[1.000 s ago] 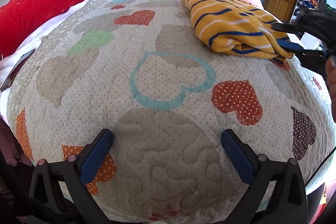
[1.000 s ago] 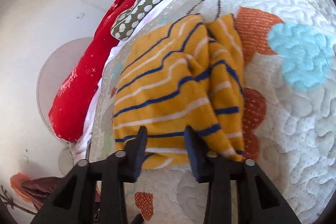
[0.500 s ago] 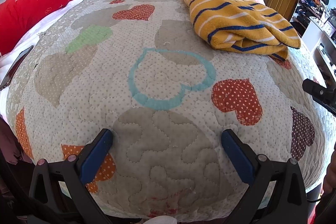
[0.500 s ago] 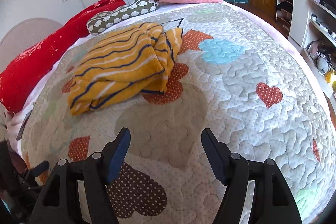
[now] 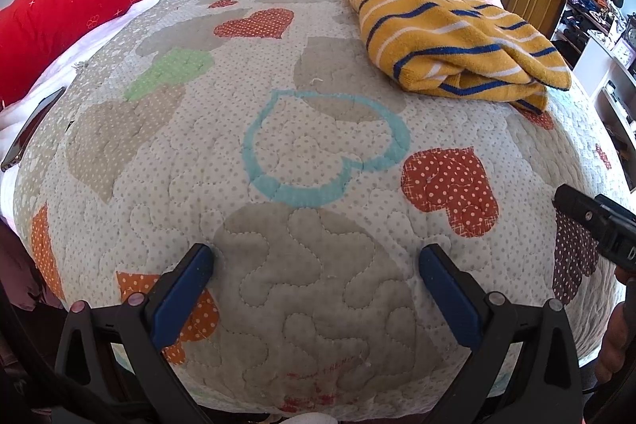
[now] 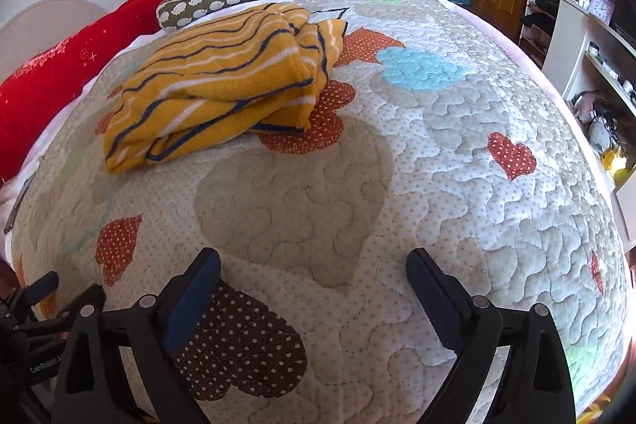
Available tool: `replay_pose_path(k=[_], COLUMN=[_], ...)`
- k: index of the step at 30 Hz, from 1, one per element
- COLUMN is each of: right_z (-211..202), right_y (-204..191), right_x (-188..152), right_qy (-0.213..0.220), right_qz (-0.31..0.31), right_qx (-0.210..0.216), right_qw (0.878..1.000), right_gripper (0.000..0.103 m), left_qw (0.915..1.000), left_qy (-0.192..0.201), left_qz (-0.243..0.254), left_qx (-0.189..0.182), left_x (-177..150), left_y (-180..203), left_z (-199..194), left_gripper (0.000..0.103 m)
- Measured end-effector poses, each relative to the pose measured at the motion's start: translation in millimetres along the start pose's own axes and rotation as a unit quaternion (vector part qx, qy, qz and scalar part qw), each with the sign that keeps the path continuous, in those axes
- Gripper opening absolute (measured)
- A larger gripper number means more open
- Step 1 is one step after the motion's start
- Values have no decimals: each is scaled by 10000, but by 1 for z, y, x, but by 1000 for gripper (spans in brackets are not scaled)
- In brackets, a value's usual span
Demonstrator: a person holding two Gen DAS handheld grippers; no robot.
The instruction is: Fold small clothes
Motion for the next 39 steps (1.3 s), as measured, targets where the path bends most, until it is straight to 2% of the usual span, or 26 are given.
replay_pose_path(k=[4, 17, 39], right_z=[4, 7, 14], right_y=[-5, -3, -12], right_x=[-2, -3, -6], right_qy=[25, 221, 427], right_qz=[-163, 109, 127], right_qx=[-176, -92, -578], right_qw=[9997, 9997, 9973], right_gripper=[102, 102, 102], left_qw=[10000, 9998, 9993], left_qy=[4, -88, -321], left_qz=[2, -166, -200], left_qx=[3, -96, -35], left_x=[0, 0, 2], left_y=[1, 0, -5], left_z=[0, -2, 3], left_gripper=[103, 103, 103])
Point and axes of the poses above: each gripper's, at about its wrist camera, not at the fingertips, and z roughly the way its jaws point, y to its right, x to its top, the point moved 5 cm from there along z, roughly the way its jaws point, and after that the axes turned 5 degrees about -y, right-handed, at the moved point
